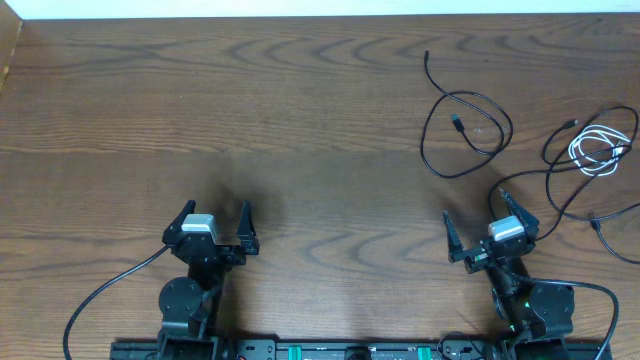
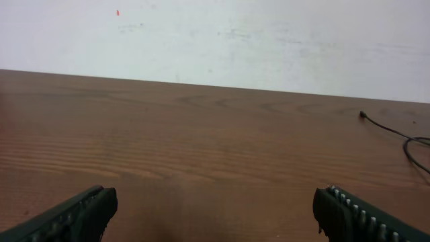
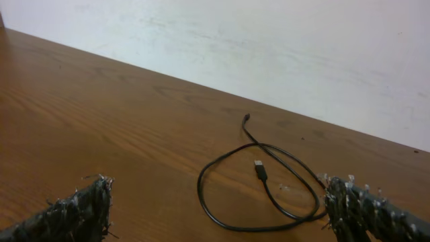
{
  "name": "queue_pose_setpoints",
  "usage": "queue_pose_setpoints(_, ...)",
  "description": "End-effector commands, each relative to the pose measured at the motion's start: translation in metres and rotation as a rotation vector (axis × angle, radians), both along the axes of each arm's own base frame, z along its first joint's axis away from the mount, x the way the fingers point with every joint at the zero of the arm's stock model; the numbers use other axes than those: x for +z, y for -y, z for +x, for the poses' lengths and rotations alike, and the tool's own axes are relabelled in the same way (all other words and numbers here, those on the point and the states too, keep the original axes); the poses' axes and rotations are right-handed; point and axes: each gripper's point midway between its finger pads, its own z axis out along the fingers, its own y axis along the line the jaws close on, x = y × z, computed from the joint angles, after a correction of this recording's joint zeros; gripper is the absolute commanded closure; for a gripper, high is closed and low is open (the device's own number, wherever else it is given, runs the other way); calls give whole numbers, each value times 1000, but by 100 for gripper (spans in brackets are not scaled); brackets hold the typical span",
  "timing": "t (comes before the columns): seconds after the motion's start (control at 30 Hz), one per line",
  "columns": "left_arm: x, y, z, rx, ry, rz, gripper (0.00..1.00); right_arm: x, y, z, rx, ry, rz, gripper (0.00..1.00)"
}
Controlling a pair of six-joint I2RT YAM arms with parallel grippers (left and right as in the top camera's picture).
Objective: Untangle cables
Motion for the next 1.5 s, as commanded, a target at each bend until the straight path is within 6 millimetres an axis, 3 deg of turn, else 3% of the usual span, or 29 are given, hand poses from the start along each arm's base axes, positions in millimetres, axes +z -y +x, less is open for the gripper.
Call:
queue_pose_setpoints(0.0,-16,-7,-1,39,-50,27,2,0,-2,-1,7,-4,11,1)
queue_pose_setpoints(1.47,-16,-7,-1,39,-50,27,2,0,-2,-1,7,-4,11,1)
